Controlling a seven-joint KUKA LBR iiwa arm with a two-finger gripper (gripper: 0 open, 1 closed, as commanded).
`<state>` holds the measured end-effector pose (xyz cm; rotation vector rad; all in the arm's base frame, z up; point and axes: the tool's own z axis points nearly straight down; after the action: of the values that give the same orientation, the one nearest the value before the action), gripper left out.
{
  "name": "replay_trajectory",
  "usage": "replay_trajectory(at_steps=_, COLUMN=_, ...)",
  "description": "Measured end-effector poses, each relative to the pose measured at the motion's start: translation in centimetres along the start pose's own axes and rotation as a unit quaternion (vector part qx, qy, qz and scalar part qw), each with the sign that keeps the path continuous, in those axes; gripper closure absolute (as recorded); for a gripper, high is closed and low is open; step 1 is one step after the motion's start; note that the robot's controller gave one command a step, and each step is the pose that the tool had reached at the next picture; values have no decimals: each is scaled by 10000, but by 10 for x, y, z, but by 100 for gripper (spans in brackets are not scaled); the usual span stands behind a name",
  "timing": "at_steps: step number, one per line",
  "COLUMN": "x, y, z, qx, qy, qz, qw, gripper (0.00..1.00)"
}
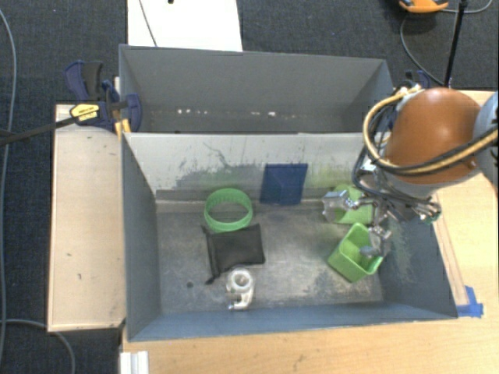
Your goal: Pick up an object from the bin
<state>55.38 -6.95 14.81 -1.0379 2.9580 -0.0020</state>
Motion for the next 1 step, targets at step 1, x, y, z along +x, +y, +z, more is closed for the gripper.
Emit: replay_trajectory(at_steps=1, x=6, y=-7, z=11, qx=-3, qy=-7, qz=-525, qw=9986, gripper=0)
